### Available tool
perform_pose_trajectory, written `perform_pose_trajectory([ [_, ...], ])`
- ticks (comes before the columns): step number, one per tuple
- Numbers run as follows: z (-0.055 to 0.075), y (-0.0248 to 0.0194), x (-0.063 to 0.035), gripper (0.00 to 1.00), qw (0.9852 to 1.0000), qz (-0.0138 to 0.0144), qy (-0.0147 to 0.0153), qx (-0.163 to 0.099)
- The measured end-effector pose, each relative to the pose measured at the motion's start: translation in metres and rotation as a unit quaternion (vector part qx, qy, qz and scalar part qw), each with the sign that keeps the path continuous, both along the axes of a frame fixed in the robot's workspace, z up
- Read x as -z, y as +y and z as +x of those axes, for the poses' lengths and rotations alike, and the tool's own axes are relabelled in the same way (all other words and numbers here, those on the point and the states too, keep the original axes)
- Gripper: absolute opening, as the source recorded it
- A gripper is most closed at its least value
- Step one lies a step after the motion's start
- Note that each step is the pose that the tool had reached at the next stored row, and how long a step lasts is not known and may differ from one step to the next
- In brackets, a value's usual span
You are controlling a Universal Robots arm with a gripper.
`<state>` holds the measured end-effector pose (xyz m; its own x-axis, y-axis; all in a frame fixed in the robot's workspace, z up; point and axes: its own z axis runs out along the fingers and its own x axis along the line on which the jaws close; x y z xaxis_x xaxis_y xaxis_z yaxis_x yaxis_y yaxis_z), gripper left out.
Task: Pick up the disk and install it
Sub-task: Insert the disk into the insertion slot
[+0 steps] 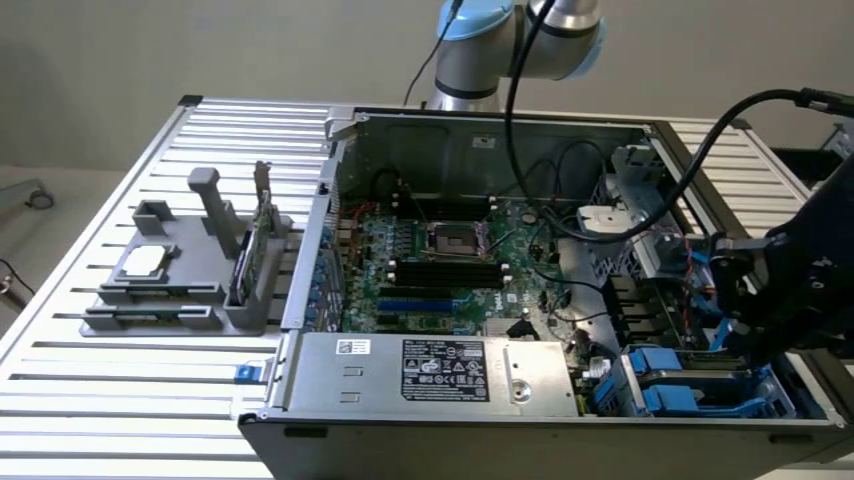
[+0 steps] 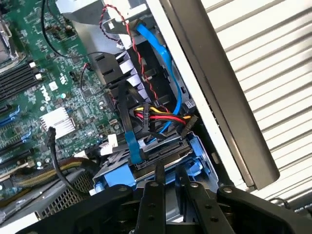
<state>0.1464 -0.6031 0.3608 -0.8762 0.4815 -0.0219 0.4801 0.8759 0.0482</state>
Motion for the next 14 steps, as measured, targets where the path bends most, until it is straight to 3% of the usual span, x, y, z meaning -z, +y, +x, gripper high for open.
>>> perform_pose_trajectory([
  [4,0.0000,0.0000,0.0013,0.24,0.9994,0.0000,0.0000,0.036],
  [7,0.0000,0.0000,0.0023,0.24,0.9980,0.0000,0.0000,0.063],
  [11,0.0000,0.0000,0.0053,0.24,0.9951,0.0001,0.0000,0.099],
  [14,0.0000,0.0000,0.0091,0.24,0.9920,0.0014,0.0001,0.126],
])
